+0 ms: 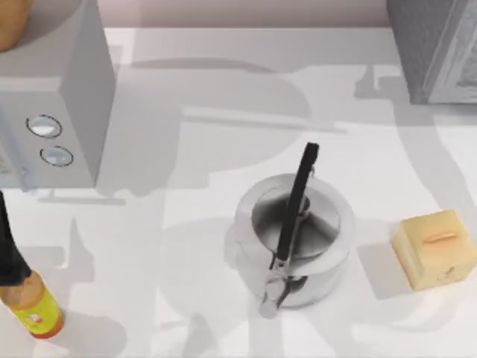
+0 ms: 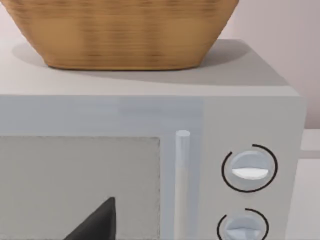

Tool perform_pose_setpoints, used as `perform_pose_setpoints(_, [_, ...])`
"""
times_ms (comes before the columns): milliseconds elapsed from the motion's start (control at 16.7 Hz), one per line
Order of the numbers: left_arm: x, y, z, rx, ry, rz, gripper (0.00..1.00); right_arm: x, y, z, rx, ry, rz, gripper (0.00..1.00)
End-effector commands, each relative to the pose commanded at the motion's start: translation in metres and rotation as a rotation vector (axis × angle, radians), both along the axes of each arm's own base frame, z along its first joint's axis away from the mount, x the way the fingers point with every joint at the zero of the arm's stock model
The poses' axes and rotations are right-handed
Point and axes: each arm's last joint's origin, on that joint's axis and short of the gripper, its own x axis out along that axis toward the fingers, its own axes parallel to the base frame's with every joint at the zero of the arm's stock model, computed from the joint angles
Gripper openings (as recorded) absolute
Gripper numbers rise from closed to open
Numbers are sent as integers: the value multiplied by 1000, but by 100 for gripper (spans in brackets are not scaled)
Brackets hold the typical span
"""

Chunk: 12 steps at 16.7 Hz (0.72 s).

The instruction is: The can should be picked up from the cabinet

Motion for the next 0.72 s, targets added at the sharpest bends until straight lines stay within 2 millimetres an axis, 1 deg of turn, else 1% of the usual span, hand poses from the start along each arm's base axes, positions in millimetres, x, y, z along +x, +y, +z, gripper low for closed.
perform_pose_setpoints(120, [0, 0, 0, 0, 0, 0, 100, 0, 18, -8, -1, -2, -3, 100])
perform_pose_setpoints(240, [0, 0, 0, 0, 0, 0, 100, 2, 29, -17, -3, 0, -3, 100])
perform_pose_setpoints(540, [0, 0, 0, 0, 0, 0, 100, 3, 30, -18, -3, 0, -4, 100])
perform_pose_setpoints(660, [0, 0, 0, 0, 0, 0, 100, 14, 31, -15, -1, -5, -3, 100])
perform_pose_setpoints(720, [0, 0, 0, 0, 0, 0, 100, 24, 32, -15, -2, -3, -3, 100])
